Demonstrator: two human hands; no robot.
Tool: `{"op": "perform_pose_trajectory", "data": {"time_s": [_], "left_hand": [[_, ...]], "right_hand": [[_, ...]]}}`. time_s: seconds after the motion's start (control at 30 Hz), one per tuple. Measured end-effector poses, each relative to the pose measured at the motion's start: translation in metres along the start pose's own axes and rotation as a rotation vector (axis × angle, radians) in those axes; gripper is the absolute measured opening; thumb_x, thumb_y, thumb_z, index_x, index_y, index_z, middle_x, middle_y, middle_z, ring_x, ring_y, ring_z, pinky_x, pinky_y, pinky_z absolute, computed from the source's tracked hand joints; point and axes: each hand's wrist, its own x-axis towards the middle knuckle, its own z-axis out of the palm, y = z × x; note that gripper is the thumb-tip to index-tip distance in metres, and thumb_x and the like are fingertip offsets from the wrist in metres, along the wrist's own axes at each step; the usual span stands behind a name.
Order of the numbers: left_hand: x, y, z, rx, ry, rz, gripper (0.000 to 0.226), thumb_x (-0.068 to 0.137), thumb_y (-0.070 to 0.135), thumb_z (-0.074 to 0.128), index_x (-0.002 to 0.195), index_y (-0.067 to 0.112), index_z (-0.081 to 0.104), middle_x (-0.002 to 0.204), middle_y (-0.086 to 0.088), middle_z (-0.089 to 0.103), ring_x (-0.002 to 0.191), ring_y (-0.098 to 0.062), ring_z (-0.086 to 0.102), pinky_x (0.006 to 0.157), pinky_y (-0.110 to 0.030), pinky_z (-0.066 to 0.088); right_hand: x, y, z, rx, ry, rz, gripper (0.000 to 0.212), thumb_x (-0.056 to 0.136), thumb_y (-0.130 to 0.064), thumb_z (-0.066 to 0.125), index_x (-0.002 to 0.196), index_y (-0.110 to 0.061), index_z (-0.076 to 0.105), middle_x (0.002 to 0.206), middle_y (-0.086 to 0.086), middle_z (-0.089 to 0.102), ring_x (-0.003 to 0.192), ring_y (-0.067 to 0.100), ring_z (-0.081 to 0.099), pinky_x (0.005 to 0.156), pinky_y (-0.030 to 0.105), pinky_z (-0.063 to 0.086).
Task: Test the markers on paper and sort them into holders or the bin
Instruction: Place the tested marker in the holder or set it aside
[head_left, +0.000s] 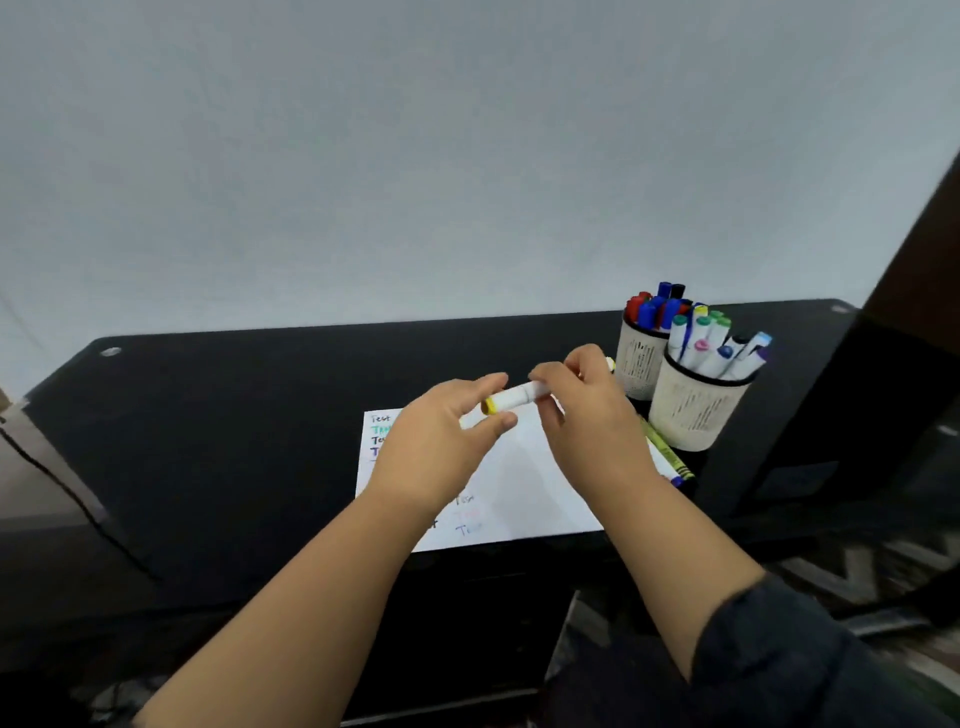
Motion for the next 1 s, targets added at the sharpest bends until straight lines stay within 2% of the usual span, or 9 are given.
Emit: {"op": "perform_pose_trajectory", "data": {"time_s": [0.1, 0.17, 0.37, 0.43, 0.6, 0.73, 0.8, 0.87, 1.0], "left_hand": [[0.010, 0.006, 0.014, -0.093, -0.044, 0.022, 0.037, 0.093, 0.035, 0.054, 0.131, 0.038, 0.052, 0.122, 0.021, 0.056, 0.115, 0.000, 0.048, 0.088, -0.017, 0.034], [0.022, 0.008, 0.027, -0.084, -0.116, 0.008, 0.038, 0.095, 0.039, 0.049, 0.132, 0.037, 0.050, 0.132, 0.018, 0.053, 0.124, -0.003, 0.044, 0.096, -0.020, 0.035], [0.060, 0.000, 0.083, 0.192, -0.297, -0.021, 0.046, 0.099, 0.042, 0.037, 0.143, 0.031, 0.036, 0.148, 0.008, 0.037, 0.135, -0.014, 0.035, 0.103, -0.027, 0.029], [0.073, -0.011, 0.104, 0.316, -0.356, -0.002, 0.050, 0.100, 0.042, 0.032, 0.147, 0.026, 0.028, 0.154, 0.008, 0.025, 0.140, -0.013, 0.024, 0.109, -0.028, 0.022], [0.094, -0.036, 0.137, 0.581, -0.438, 0.020, 0.060, 0.101, 0.042, 0.023, 0.151, 0.014, 0.007, 0.159, 0.001, -0.001, 0.146, -0.015, 0.000, 0.115, -0.031, 0.007], [0.097, -0.053, 0.149, 0.663, -0.457, 0.050, 0.064, 0.100, 0.045, 0.022, 0.151, 0.011, 0.002, 0.158, -0.003, -0.005, 0.146, -0.016, -0.002, 0.116, -0.030, 0.002], [0.094, -0.060, 0.152, 0.654, -0.451, 0.055, 0.064, 0.100, 0.047, 0.020, 0.151, 0.012, 0.002, 0.158, -0.001, -0.005, 0.145, -0.015, -0.003, 0.116, -0.029, 0.000], [0.092, -0.063, 0.155, 0.631, -0.426, 0.056, 0.063, 0.100, 0.046, 0.020, 0.151, 0.014, 0.002, 0.158, 0.001, -0.006, 0.145, -0.013, -0.003, 0.115, -0.028, -0.002], [0.091, -0.064, 0.155, 0.606, -0.396, 0.064, 0.062, 0.100, 0.046, 0.021, 0.151, 0.015, 0.003, 0.158, 0.003, -0.005, 0.145, -0.011, -0.003, 0.115, -0.027, -0.002]], "right_hand": [[0.009, 0.022, -0.020, 0.031, 0.000, 0.163, 0.017, 0.092, -0.008, 0.056, 0.108, -0.007, 0.063, 0.104, 0.008, 0.049, 0.078, 0.024, 0.053, 0.063, 0.036, 0.049], [0.014, 0.038, -0.036, 0.098, 0.025, 0.279, 0.020, 0.095, -0.012, 0.053, 0.114, -0.012, 0.060, 0.111, -0.001, 0.044, 0.086, 0.017, 0.052, 0.071, 0.030, 0.047], [0.013, 0.089, -0.055, 0.248, 0.122, 0.507, 0.018, 0.095, -0.022, 0.053, 0.113, -0.018, 0.056, 0.119, 0.000, 0.054, 0.096, 0.012, 0.057, 0.078, 0.022, 0.049], [0.014, 0.107, -0.057, 0.245, 0.149, 0.529, 0.016, 0.096, -0.022, 0.052, 0.110, -0.018, 0.056, 0.117, 0.001, 0.055, 0.099, 0.013, 0.058, 0.070, 0.011, 0.045], [0.020, 0.134, -0.059, 0.223, 0.153, 0.558, 0.013, 0.096, -0.021, 0.051, 0.108, -0.018, 0.054, 0.115, 0.004, 0.055, 0.097, 0.016, 0.059, 0.076, 0.023, 0.046], [0.030, 0.142, -0.059, 0.163, 0.120, 0.562, 0.004, 0.097, -0.023, 0.049, 0.096, -0.019, 0.047, 0.108, 0.006, 0.056, 0.087, 0.015, 0.061, 0.071, 0.026, 0.051], [0.037, 0.145, -0.058, 0.083, 0.064, 0.564, 0.010, 0.097, -0.025, 0.050, 0.093, -0.017, 0.046, 0.108, 0.005, 0.051, 0.084, 0.018, 0.060, 0.068, 0.029, 0.049], [0.043, 0.149, -0.054, -0.024, -0.010, 0.555, 0.021, 0.097, -0.029, 0.049, 0.100, -0.009, 0.051, 0.109, 0.003, 0.043, 0.085, 0.018, 0.057, 0.065, 0.025, 0.043], [0.052, 0.156, -0.047, -0.158, -0.124, 0.544, 0.030, 0.096, -0.031, 0.049, 0.109, -0.004, 0.057, 0.113, 0.009, 0.047, 0.100, 0.023, 0.052, 0.080, 0.033, 0.045]]}}
